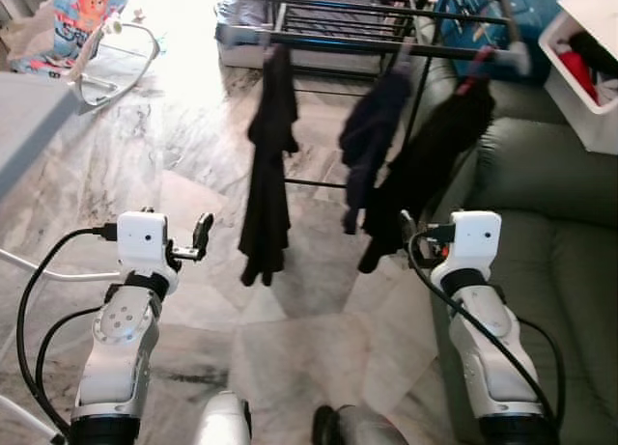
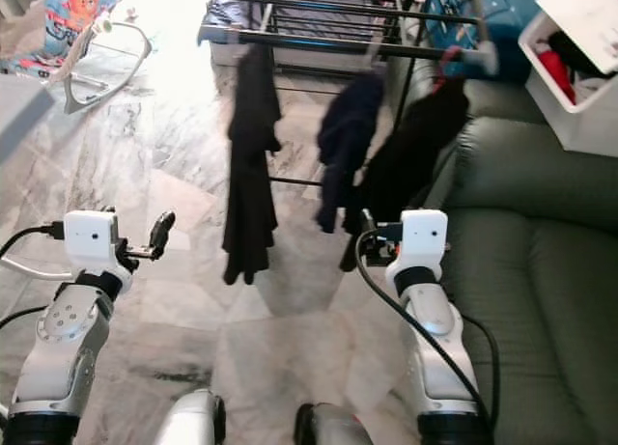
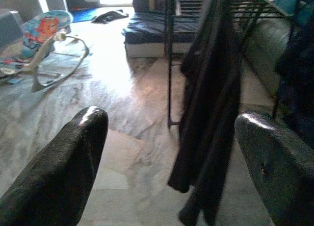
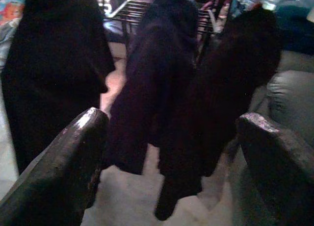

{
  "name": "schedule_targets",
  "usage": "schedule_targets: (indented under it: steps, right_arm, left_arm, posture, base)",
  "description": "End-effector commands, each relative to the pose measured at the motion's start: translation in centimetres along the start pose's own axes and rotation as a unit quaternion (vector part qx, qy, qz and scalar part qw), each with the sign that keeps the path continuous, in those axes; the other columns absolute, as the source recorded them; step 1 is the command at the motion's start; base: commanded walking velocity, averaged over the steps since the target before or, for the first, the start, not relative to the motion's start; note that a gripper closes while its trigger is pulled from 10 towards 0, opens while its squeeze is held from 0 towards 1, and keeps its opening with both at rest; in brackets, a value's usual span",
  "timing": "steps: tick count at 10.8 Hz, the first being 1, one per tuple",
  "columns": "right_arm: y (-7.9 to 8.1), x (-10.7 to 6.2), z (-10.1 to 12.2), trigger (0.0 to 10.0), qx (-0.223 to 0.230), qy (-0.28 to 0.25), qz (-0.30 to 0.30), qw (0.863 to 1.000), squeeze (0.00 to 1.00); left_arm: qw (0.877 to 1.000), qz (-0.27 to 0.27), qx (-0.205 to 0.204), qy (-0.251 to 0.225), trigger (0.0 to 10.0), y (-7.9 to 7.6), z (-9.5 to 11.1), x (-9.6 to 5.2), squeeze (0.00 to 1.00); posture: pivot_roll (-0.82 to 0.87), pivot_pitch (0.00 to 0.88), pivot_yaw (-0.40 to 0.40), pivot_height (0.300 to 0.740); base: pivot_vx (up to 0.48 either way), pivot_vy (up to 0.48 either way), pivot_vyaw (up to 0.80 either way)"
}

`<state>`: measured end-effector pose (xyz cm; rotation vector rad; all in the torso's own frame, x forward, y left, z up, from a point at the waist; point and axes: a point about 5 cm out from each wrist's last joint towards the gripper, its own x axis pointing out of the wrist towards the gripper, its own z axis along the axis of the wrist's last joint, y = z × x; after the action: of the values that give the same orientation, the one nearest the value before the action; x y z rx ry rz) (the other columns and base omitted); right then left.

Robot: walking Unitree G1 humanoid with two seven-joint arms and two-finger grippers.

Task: Hang hanger

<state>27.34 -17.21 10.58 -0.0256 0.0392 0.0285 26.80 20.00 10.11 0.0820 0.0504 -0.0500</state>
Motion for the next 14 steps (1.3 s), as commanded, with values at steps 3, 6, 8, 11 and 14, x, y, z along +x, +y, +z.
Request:
schedule_targets:
  steps: [3, 6, 8, 11, 14]
  right_arm:
    - [-0.3, 0.2, 0.0, 10.0, -0.014, -0.002, -0.014, 1.000, 0.00]
    - [-0.4, 0.6, -0.1, 10.0, -0.016, -0.002, -0.024, 1.000, 0.00]
    - [-0.5, 0.8, -0.1, 10.0, -0.016, -0.004, -0.027, 0.999, 0.00]
    - [-0.6, 0.8, -0.6, 10.0, -0.022, -0.002, -0.037, 0.999, 0.00]
    - [-0.4, 1.9, -0.3, 10.0, -0.027, -0.008, -0.028, 0.999, 0.00]
  left_arm:
    - [1.000, -0.012, -0.003, 0.002, 10.0, -0.3, 0.0, 0.2, 0.00]
    - [1.000, -0.028, 0.007, 0.001, 10.0, -0.8, 0.0, 0.4, 0.00]
    - [1.000, -0.025, 0.010, -0.002, 10.0, -0.8, 0.0, 0.5, 0.00]
    - [0.999, -0.025, 0.022, -0.005, 10.0, -1.0, -0.2, 0.3, 0.00]
    - [0.999, -0.021, 0.022, -0.014, 10.0, -1.9, -0.1, 1.3, 0.00]
  posture:
    - [-0.05, 0.145, -0.052, 0.740]
    - [-0.04, 0.139, -0.055, 0.740]
    - [-0.04, 0.131, -0.058, 0.740]
    - [-0.03, 0.093, -0.070, 0.740]
    - [-0.02, 0.043, -0.119, 0.740]
  base:
    - [0.000, 0.451, 0.00]
    - [0.000, 0.445, 0.00]
    - [0.000, 0.446, 0.00]
    - [0.000, 0.100, 0.00]
    - [0.000, 0.000, 0.00]
